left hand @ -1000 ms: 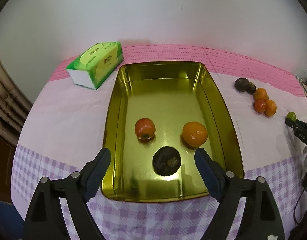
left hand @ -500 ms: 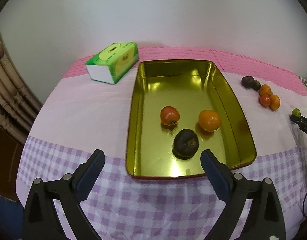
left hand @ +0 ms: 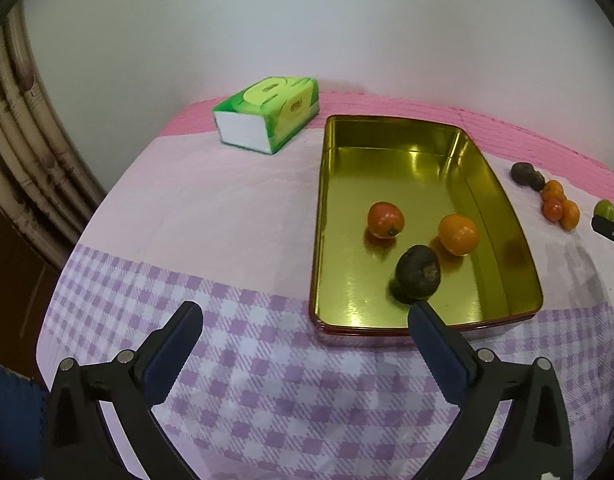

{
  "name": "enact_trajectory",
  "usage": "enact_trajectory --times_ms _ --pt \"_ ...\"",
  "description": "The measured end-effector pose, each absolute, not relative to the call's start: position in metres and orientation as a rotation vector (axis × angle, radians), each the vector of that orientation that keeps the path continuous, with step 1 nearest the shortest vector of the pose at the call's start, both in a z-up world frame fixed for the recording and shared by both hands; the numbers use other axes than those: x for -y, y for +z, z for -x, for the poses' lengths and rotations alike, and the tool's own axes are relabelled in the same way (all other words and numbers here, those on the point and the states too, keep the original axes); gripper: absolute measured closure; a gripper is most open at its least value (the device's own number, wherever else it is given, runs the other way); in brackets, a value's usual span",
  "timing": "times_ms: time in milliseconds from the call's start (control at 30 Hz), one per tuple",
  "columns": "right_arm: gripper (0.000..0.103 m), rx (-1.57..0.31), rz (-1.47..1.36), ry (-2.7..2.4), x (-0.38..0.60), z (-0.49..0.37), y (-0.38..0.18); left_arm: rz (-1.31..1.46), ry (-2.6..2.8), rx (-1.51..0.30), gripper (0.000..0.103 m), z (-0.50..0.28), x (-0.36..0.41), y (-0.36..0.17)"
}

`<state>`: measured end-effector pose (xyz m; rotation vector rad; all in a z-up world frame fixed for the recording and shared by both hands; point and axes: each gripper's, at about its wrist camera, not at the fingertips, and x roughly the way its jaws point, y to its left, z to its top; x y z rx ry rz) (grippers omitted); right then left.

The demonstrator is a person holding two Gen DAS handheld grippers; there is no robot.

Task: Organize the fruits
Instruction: 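Carry the green tomato into the gold tin and open the right tool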

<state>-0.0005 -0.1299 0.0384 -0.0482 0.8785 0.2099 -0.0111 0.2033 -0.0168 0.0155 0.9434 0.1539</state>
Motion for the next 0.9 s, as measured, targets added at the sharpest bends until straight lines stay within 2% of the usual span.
enact_trajectory --times_ms 533,900 --pt "0.065 -0.921 0.185 0.484 -0.011 -0.005 0.046 0.032 0.236 -0.962 0.001 0.004 -0.226 -0.018" --pt "0.065 -0.989 0.248 0.531 -0.045 -0.007 0.023 0.061 0.277 -0.984 0.001 0.003 -0.238 -0.023"
